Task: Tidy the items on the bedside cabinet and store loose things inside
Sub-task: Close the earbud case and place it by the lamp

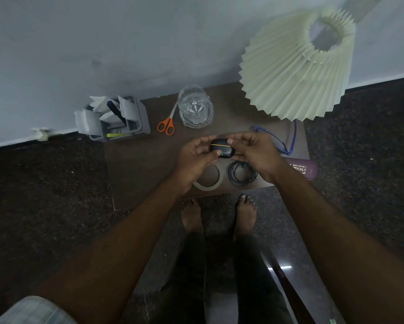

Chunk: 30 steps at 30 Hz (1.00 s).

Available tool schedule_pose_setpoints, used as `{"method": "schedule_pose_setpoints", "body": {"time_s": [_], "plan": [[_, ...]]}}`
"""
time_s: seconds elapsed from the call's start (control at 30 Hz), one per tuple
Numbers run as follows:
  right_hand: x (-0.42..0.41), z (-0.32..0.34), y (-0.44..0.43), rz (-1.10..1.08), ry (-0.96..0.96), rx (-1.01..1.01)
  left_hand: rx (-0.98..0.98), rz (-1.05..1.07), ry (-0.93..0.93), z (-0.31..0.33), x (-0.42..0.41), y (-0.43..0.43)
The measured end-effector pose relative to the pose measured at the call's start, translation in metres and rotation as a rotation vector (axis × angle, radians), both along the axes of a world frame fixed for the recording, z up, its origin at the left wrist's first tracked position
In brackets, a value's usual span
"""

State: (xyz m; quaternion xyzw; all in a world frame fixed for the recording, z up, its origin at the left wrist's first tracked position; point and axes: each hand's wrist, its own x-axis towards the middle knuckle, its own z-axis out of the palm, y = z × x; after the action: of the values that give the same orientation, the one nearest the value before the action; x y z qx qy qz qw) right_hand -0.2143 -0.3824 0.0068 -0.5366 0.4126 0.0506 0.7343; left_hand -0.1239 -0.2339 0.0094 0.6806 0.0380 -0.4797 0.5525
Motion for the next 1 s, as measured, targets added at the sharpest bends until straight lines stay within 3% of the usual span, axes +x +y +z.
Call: {"method": "schedule_pose_setpoints", "body": {"time_s": [0.23,0.57,0.73,1.0], "plan": [[-0.002,0.001,0.000,0.002,0.032,-0.012,0.034,0.123,0.057,0.001,-0.006,-0.010],[0.018,-0.015,-0.011,-0.190,0.155,-0.329,0.098,0.253,-0.071,0.005,-0.009,-0.059],[0.033,-0.018,-0.023,-0.123,0.208,-0.635,0.083,0.222,-0.099,0.003,-0.005,-0.079],[0.045,-0.021,-0.025,0.083,0.248,-0.711,0.144,0.111,-0.081,0.001,0.002,-0.090]]}}
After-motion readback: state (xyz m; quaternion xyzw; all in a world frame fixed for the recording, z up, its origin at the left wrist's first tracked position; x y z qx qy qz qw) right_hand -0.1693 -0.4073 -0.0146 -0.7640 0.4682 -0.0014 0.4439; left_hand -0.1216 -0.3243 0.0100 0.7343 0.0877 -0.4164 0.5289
